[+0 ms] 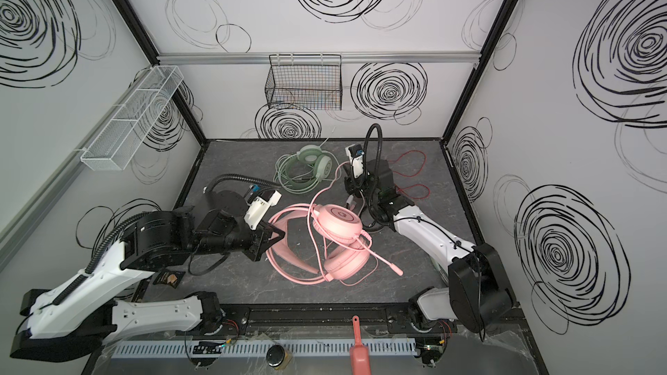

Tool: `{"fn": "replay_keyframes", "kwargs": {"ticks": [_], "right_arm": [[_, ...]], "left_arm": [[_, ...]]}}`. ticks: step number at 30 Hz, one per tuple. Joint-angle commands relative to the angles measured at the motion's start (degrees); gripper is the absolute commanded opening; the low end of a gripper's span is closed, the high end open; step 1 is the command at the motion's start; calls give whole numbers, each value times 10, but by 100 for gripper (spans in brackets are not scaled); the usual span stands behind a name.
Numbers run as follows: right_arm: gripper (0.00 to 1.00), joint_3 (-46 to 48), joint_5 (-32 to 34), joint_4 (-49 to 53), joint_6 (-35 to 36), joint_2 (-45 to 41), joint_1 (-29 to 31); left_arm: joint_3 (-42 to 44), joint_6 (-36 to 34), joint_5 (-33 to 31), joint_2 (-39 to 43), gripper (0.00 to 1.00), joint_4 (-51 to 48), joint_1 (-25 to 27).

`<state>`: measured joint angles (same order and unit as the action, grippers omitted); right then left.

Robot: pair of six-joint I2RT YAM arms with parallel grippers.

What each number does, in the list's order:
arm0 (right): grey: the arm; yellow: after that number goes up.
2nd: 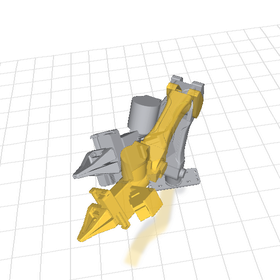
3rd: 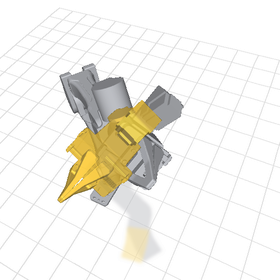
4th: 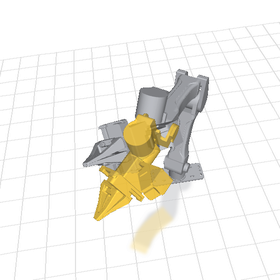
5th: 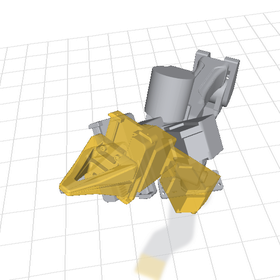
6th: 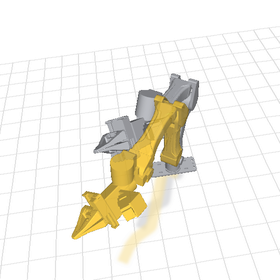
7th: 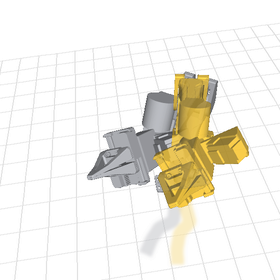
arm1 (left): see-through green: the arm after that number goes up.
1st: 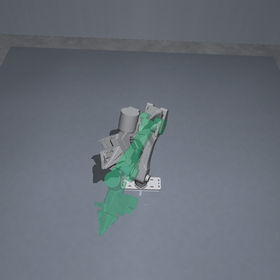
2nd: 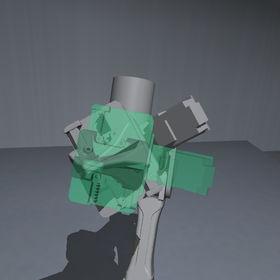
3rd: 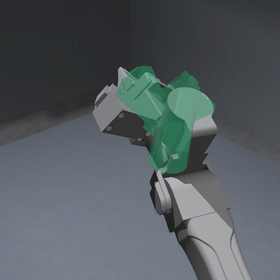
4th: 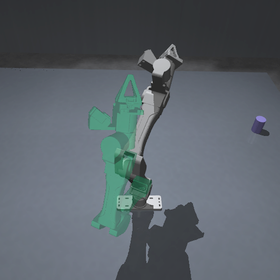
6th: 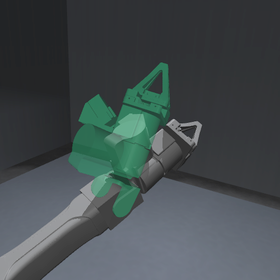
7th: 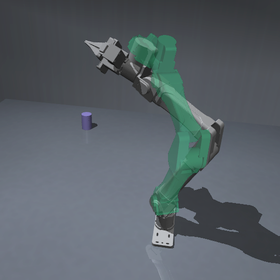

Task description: Wrap the headphones

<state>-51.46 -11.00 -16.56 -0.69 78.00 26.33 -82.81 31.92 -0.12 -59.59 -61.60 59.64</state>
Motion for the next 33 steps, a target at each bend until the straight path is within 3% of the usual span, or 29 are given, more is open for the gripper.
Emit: {"fn": "replay_keyframes", "kwargs": {"ticks": [1, 10, 15, 18, 22, 24, 29, 33], "right_arm": [[0, -13, 2, -11, -12, 2, -4], [0, -74, -110, 79, -10, 117, -1], [1, -2, -159, -4, -22, 106, 12], [37, 54, -241, -80, -9, 84, 30], [63, 79, -275, -78, 2, 69, 53], [69, 89, -283, -66, -1, 57, 54], [72, 181, -249, -71, -20, -33, 44], [80, 253, -199, -58, -51, -145, 13]], "left_arm": [[-5, 3, 16, 13, 0, 69, 3], [-42, -4, 44, 4, 0, 77, 3], [-103, -8, -3, -21, 0, 53, -4], [-155, -16, -41, -50, 0, 36, -12], [-224, -29, -89, -93, 0, 12, -19], [-260, -33, -117, -114, 0, -2, -23], [-336, -39, -181, -157, 0, -25, -46], [-367, -44, -188, -171, 0, -25, -73]]}}
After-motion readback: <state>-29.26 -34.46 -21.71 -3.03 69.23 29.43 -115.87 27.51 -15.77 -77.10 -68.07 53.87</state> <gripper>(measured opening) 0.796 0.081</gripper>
